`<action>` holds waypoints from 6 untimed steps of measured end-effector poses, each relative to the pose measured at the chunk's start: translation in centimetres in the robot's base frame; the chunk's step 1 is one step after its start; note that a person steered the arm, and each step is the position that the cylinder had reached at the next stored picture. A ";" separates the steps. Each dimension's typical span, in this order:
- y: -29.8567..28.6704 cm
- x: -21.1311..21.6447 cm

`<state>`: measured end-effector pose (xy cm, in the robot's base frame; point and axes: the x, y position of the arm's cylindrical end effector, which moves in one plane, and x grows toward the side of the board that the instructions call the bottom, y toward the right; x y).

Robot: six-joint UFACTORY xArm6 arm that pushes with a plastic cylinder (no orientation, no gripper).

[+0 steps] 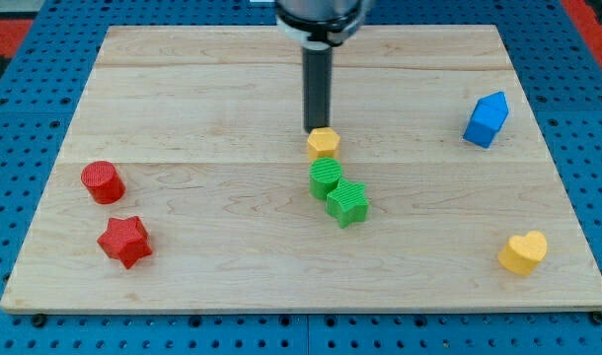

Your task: Move the yellow hexagon to the right of the green circle

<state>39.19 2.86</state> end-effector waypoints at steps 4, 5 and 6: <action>-5.8 1.2; -4.4 1.9; -1.6 1.9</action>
